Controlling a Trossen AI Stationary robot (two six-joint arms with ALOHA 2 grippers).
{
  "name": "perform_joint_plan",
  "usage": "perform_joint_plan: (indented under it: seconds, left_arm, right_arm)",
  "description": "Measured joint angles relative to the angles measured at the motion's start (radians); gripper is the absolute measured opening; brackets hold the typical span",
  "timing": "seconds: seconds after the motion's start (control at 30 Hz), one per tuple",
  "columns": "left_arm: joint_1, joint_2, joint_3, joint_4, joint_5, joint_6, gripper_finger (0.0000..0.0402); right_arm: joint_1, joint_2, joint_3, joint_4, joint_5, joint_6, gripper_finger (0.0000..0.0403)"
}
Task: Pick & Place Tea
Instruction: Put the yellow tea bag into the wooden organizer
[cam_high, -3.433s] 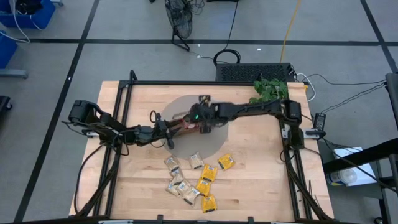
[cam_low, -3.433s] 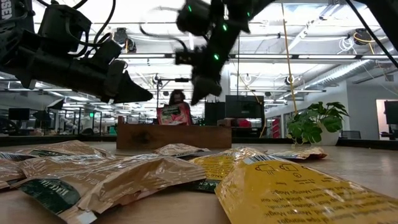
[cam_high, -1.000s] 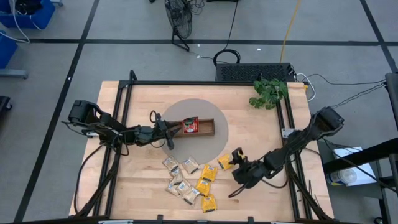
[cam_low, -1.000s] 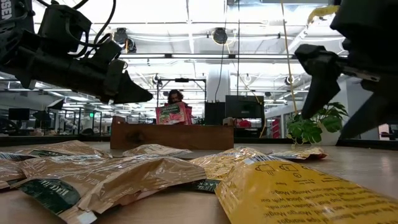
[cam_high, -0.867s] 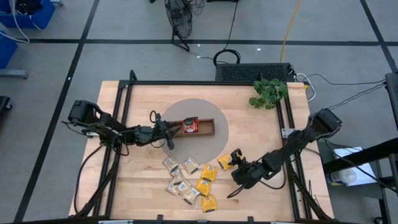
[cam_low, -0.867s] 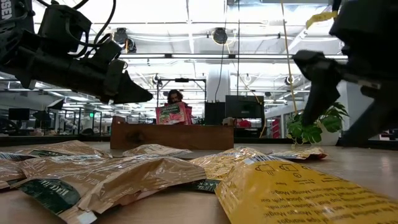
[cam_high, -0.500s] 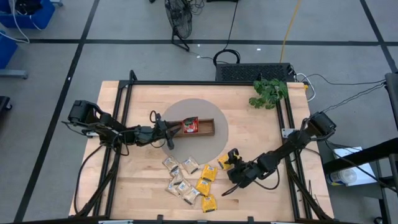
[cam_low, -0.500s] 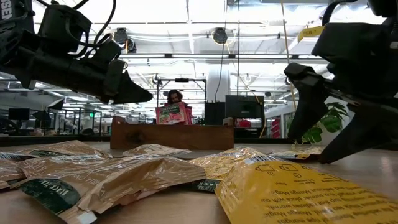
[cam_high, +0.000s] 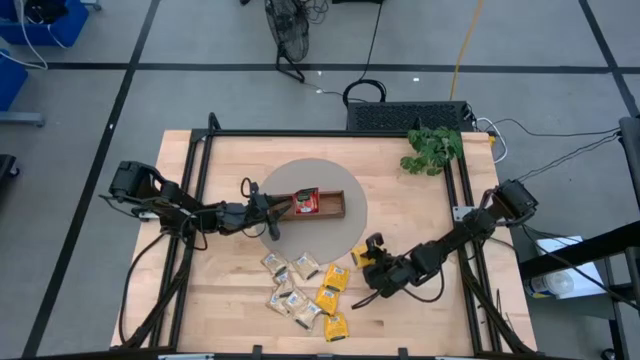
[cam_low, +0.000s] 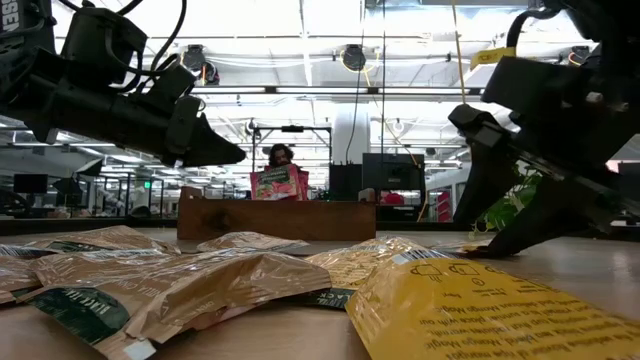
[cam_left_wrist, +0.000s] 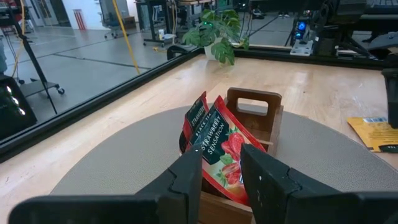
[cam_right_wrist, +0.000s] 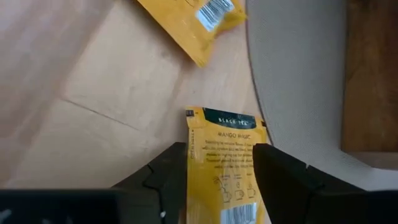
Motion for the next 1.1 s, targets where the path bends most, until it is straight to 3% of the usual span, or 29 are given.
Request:
perform_joint_plan:
  seconds: [0.2,0.43,0.63,0.8,1.1]
  left_arm:
    - [0.000,0.000,0.000,0.000,0.000,0.000,0.0115]
    - [0.000,0.000,0.000,0.000,0.000,0.000,0.0115]
    - [0.000,0.000,0.000,0.000,0.000,0.000,0.0115]
    - [0.000,0.000,0.000,0.000,0.000,0.000,0.0115]
    - [0.000,0.000,0.000,0.000,0.000,0.000,0.0115]
  right_arm:
    - [-0.012,0.001,-0.001,-0.005,-0.021,0.000,0.0123]
    - [-0.013,0.002,-0.002,-0.007,-0.050,0.081,0.0012]
    - [0.017,-0.025,-0.010,-0.030,0.053,0.154,0.0001]
    - [0.048,-0.145,-0.006,0.059,0.124,0.194,0.0000]
    - [0.011,-0.318,-0.073,0.405,0.120,-0.022,0.0000]
